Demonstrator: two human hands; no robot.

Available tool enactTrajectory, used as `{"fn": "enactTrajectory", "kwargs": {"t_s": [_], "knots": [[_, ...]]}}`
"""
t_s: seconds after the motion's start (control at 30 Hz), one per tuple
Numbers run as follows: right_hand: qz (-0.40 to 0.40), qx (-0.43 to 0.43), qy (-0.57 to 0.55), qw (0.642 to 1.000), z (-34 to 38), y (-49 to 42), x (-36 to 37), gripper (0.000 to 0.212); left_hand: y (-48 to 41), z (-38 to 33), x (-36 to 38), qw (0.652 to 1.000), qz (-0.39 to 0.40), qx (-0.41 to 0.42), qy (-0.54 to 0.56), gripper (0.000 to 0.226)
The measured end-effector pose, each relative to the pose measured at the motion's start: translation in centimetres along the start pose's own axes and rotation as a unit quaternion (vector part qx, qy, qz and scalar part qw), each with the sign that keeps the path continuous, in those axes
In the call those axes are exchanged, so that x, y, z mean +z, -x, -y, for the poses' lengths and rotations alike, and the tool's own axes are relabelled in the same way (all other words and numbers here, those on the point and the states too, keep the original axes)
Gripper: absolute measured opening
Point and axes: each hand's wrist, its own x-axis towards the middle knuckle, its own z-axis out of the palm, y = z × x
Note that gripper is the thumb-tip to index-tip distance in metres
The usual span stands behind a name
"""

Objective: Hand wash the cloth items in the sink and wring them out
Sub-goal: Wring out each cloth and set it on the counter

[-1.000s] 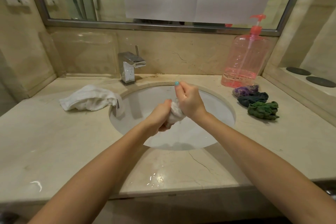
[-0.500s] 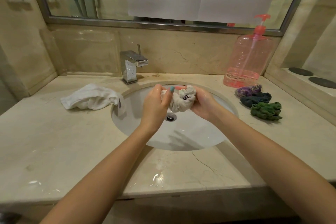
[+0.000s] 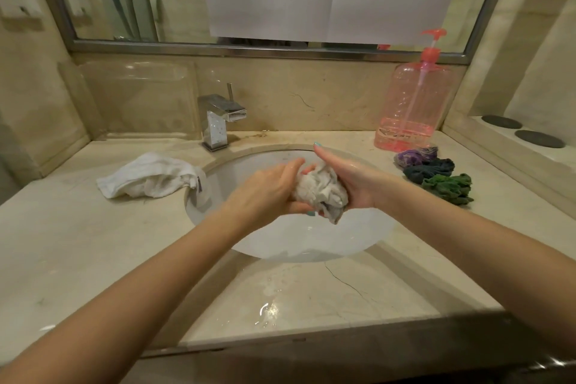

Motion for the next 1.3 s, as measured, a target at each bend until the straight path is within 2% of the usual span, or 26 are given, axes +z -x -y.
{"fn": "enactTrajectory", "kwargs": {"t_s": [0.1, 0.17, 0.27, 0.33, 0.37, 0.43, 0.5, 0.57, 0.63, 0.7, 0.8, 0.9, 0.97, 1.03, 1.1, 1.17, 1.23, 1.3], "knots": [[-0.139, -0.083, 0.1, 0.982, -0.5, -1.2, 1.1, 0.039, -0.1, -1.3, 0.7, 0.998, 0.052, -0.046, 0.0, 0.085], [-0.205, -0.145, 0.124, 0.96, -0.5, -1.7, 1.5, 0.031, -0.3, -1.3, 1.2, 0.99, 0.04, -0.098, 0.09, 0.079], [-0.237, -0.245, 0.153, 0.928, 0.5, -2.2, 1.2, 0.025, -0.9, -1.1, 1.1, 0.956, 0.01, -0.173, 0.238, 0.059], [-0.233, -0.268, 0.172, 0.919, 1.3, -2.3, 1.3, 0.032, -1.3, -1.1, 0.6, 0.946, -0.023, -0.189, 0.262, 0.053], [-0.227, -0.262, 0.194, 0.918, 1.5, -2.3, 1.4, 0.036, -1.5, -1.0, 0.5, 0.95, -0.031, -0.189, 0.247, 0.053], [-0.203, -0.188, 0.256, 0.926, 1.6, -2.1, 1.5, 0.049, -1.4, -1.0, 0.1, 0.968, -0.033, -0.19, 0.164, 0.054], [-0.151, -0.058, 0.282, 0.946, 1.8, -1.8, 1.3, 0.074, -1.2, -1.1, 0.2, 0.981, -0.021, -0.189, 0.045, 0.056], [-0.094, 0.065, 0.256, 0.96, 2.2, -1.6, 1.3, 0.082, -0.9, -1.3, 0.6, 0.982, -0.013, -0.172, -0.076, 0.057], [-0.087, 0.116, 0.23, 0.962, 2.9, -1.7, 1.5, 0.062, -1.0, -1.5, 1.0, 0.977, -0.023, -0.152, -0.151, 0.053], [-0.119, 0.125, 0.197, 0.965, 3.3, -1.9, 1.8, 0.036, -1.2, -1.6, 1.0, 0.977, -0.026, -0.149, -0.152, 0.047], [-0.162, 0.061, 0.209, 0.962, 2.7, -2.0, 2.4, 0.023, -1.6, -1.4, 0.9, 0.988, -0.017, -0.147, -0.037, 0.045], [-0.275, -0.091, 0.251, 0.924, 1.5, -2.7, 2.7, 0.03, -1.4, -1.6, 0.3, 0.968, 0.012, -0.197, 0.156, 0.042], [-0.297, -0.189, 0.271, 0.896, 0.8, -2.9, 2.6, 0.036, -1.3, -1.8, -0.3, 0.926, 0.047, -0.235, 0.29, 0.035], [-0.277, -0.244, 0.27, 0.889, 0.5, -2.9, 2.2, 0.04, -1.3, -1.6, -0.6, 0.859, 0.092, -0.245, 0.441, 0.027], [-0.261, -0.282, 0.266, 0.884, 0.3, -2.6, 2.1, 0.044, -1.1, -1.3, -1.1, 0.806, 0.14, -0.246, 0.52, 0.027], [-0.257, -0.318, 0.245, 0.879, 0.0, -2.5, 2.2, 0.048, -0.9, -1.1, -1.4, 0.779, 0.177, -0.229, 0.556, 0.023], [-0.252, -0.34, 0.226, 0.877, -0.3, -2.2, 2.4, 0.052, -0.4, -1.0, -1.7, 0.771, 0.209, -0.202, 0.566, 0.02], [-0.229, -0.347, 0.205, 0.886, -0.8, -2.1, 2.8, 0.047, 0.3, -0.8, -1.5, 0.754, 0.237, -0.177, 0.586, 0.034]]}}
